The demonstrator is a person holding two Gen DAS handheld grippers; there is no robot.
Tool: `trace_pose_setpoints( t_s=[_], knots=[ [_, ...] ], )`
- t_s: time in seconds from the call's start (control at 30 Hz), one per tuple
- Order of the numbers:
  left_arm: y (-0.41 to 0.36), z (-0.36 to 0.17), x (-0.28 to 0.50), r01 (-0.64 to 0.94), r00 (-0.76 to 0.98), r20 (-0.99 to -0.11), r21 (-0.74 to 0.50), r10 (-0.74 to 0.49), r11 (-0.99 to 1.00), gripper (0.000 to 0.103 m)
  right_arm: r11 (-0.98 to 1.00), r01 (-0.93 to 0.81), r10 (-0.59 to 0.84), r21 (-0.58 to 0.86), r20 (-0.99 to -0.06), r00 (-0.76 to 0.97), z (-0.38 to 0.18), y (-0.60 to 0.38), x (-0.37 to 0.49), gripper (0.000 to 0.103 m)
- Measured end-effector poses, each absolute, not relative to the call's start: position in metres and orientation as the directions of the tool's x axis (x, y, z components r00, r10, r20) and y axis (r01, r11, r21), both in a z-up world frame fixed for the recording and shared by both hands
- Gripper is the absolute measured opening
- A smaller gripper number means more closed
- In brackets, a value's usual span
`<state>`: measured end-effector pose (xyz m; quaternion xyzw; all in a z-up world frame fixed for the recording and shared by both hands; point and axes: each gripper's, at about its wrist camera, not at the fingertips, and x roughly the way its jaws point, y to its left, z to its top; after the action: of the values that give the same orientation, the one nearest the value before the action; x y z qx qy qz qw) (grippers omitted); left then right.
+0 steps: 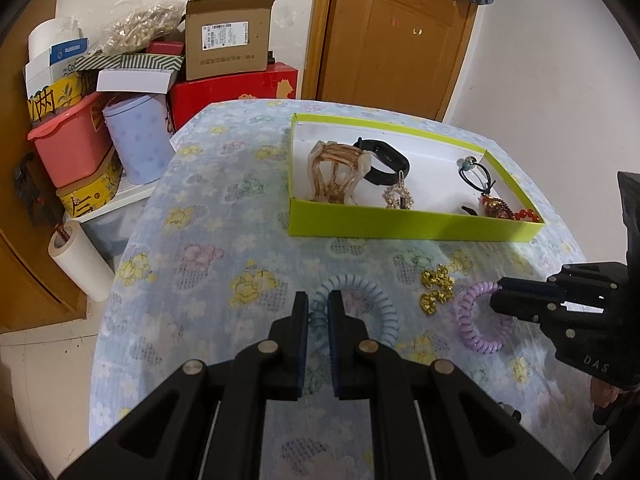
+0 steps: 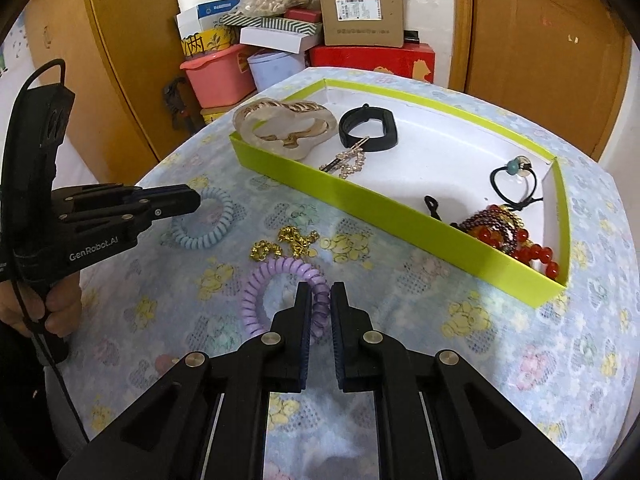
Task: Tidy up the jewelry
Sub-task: 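Grasp the light blue coil hair tie with the left tool while the right tool grasps the purple coil tie, then carry both coil hair ties into the tray and open both tools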
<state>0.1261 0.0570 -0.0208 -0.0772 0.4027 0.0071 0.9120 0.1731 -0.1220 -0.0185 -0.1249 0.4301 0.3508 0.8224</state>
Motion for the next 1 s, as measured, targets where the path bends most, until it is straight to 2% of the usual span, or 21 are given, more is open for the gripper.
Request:
trace_pose_setpoints(
  t_s=[0.47, 1.0],
  knots=[
    [0.046, 0.004, 0.115, -0.046, 0.709, -0.701, -0.149, -0.073, 0.988, 0.010, 0.768, -0.630, 0.478, 0.111, -0.755, 0.449, 0.007, -0.150, 0.170, 0.010],
    [0.021, 0.038, 0.156, 0.031, 0.741, -0.663, -0.125, -0.107, 0.992, 0.010, 0.827, -0.548, 0.464, 0.128, -0.706, 0.535, 0.040, -0.184, 0.207, 0.010]
  ],
)
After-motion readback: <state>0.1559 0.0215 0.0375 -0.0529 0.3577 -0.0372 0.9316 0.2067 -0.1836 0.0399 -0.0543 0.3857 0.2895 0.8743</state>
